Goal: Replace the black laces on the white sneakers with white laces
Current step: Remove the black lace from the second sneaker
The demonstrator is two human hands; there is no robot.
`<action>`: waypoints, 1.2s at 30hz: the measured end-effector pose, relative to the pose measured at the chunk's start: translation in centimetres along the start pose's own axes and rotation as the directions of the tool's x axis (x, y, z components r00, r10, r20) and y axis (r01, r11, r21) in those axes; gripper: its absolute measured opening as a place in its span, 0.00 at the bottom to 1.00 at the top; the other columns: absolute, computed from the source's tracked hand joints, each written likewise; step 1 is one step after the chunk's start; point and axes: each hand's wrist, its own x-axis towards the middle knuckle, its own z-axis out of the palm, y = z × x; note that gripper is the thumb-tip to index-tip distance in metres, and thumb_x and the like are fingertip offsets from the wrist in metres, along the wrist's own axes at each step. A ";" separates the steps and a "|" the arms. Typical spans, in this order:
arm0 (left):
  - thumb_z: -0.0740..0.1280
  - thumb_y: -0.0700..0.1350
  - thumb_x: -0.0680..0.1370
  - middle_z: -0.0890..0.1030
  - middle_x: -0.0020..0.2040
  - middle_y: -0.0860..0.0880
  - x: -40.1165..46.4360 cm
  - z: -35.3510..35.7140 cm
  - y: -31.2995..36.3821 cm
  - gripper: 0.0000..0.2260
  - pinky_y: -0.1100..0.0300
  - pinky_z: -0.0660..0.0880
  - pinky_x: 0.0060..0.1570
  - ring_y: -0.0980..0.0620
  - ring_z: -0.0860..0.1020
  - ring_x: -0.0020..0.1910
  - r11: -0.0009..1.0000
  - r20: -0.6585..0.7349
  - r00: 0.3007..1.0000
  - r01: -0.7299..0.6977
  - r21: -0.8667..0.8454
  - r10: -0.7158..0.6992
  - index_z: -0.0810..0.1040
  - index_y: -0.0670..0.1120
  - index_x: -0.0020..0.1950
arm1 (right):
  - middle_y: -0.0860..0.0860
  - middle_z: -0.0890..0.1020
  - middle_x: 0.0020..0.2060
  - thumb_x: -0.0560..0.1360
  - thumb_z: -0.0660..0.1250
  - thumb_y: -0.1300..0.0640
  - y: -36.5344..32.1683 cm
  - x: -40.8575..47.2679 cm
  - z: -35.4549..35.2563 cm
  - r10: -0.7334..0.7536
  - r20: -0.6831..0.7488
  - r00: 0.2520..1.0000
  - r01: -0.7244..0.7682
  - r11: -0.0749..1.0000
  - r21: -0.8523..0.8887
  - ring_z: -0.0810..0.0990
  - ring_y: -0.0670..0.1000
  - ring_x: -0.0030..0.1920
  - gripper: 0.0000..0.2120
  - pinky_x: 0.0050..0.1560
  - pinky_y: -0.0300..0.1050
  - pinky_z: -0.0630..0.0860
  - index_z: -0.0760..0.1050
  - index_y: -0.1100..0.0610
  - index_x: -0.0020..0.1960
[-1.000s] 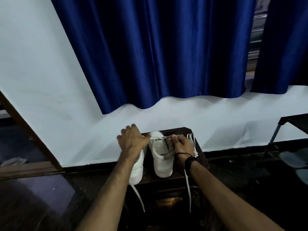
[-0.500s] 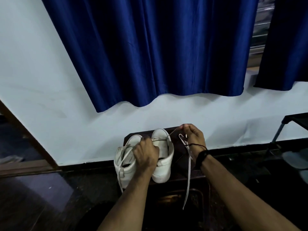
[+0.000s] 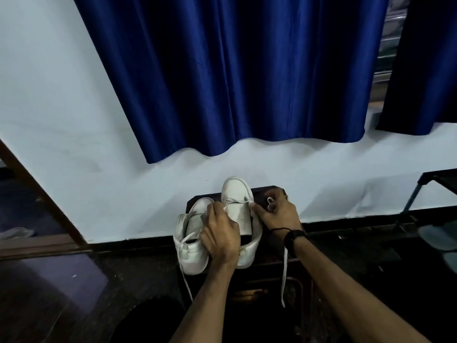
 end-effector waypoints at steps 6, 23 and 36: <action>0.67 0.36 0.72 0.79 0.45 0.46 -1.3 -0.3 -0.4 0.08 0.51 0.72 0.29 0.42 0.79 0.41 0.998 -0.111 0.993 -0.053 -0.035 0.048 0.75 0.45 0.49 | 0.41 0.81 0.36 0.67 0.65 0.30 -2.2 0.0 -2.0 -0.105 0.100 0.989 0.133 0.937 -0.322 0.79 0.47 0.44 0.18 0.53 0.48 0.73 0.80 0.44 0.39; 0.68 0.41 0.79 0.78 0.40 0.45 -2.4 -0.8 0.5 0.05 0.53 0.69 0.25 0.44 0.76 0.32 0.977 -0.242 0.955 -0.198 -0.080 0.174 0.75 0.44 0.43 | 0.47 0.81 0.35 0.72 0.71 0.54 -4.4 1.9 -1.4 -0.301 0.073 0.951 0.302 0.953 0.000 0.77 0.48 0.40 0.02 0.43 0.41 0.74 0.79 0.52 0.41; 0.68 0.39 0.78 0.78 0.40 0.45 -2.7 -0.5 0.3 0.03 0.51 0.72 0.27 0.44 0.77 0.34 0.974 -0.270 0.945 -0.211 -0.078 0.183 0.77 0.43 0.43 | 0.50 0.80 0.35 0.64 0.74 0.61 -2.5 2.3 -2.4 -0.117 0.268 0.956 0.013 0.932 0.361 0.76 0.46 0.36 0.21 0.39 0.41 0.74 0.74 0.49 0.54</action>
